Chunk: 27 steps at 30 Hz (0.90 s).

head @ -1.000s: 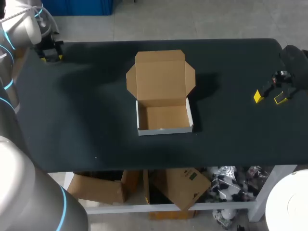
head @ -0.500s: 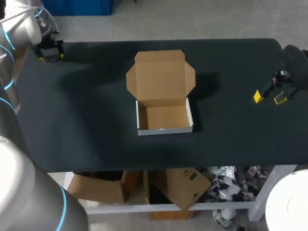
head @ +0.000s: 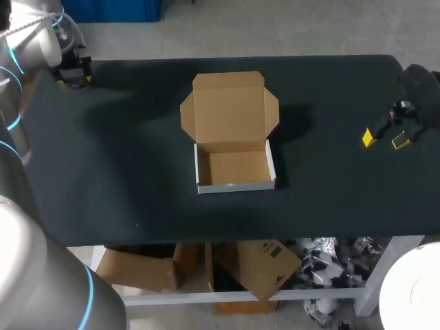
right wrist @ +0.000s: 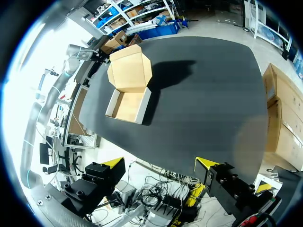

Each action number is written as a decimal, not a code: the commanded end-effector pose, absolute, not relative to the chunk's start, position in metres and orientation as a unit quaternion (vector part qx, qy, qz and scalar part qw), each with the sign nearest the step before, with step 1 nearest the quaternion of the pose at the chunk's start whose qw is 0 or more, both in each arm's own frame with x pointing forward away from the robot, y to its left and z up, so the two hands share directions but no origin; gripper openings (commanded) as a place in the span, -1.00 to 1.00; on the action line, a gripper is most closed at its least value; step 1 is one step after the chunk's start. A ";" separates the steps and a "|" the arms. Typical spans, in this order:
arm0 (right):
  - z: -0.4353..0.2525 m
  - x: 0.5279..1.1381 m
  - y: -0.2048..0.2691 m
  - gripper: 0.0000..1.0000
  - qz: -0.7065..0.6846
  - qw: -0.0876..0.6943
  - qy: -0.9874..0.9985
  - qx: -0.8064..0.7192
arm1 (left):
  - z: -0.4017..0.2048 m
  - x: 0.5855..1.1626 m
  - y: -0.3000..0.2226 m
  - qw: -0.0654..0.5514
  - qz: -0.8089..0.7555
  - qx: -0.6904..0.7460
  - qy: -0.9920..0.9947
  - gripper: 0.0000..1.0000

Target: Assemble the packaging by folding the flat box into shape, placing the metal phone stand inside, and closing the box properly

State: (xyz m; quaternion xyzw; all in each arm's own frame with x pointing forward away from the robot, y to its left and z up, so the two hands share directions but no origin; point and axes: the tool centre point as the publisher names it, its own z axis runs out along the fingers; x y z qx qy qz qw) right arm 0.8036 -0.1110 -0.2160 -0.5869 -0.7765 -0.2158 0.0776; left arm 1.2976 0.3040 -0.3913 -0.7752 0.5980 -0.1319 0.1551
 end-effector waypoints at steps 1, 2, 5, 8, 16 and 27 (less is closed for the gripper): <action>-0.214 0.803 -0.112 1.00 -0.215 0.079 -0.777 -0.587 | -0.399 1.315 0.308 0.031 -0.034 -0.792 0.609 0.17; -0.214 0.803 -0.112 1.00 -0.215 0.079 -0.777 -0.587 | -0.399 1.315 0.309 0.031 -0.033 -0.792 0.609 -0.02; -0.214 0.803 -0.112 1.00 -0.215 0.079 -0.777 -0.587 | -0.400 1.315 0.310 0.031 -0.032 -0.794 0.606 -0.45; -0.214 0.803 -0.112 1.00 -0.215 0.079 -0.777 -0.587 | -0.400 1.315 0.312 0.030 -0.033 -0.796 0.604 -1.00; -0.214 0.803 -0.112 1.00 -0.215 0.079 -0.777 -0.587 | -0.391 1.303 0.312 0.030 -0.047 -0.790 0.610 -1.00; -0.214 0.803 -0.112 1.00 -0.215 0.079 -0.777 -0.587 | -0.369 1.282 0.307 0.045 -0.068 -0.781 0.619 -1.00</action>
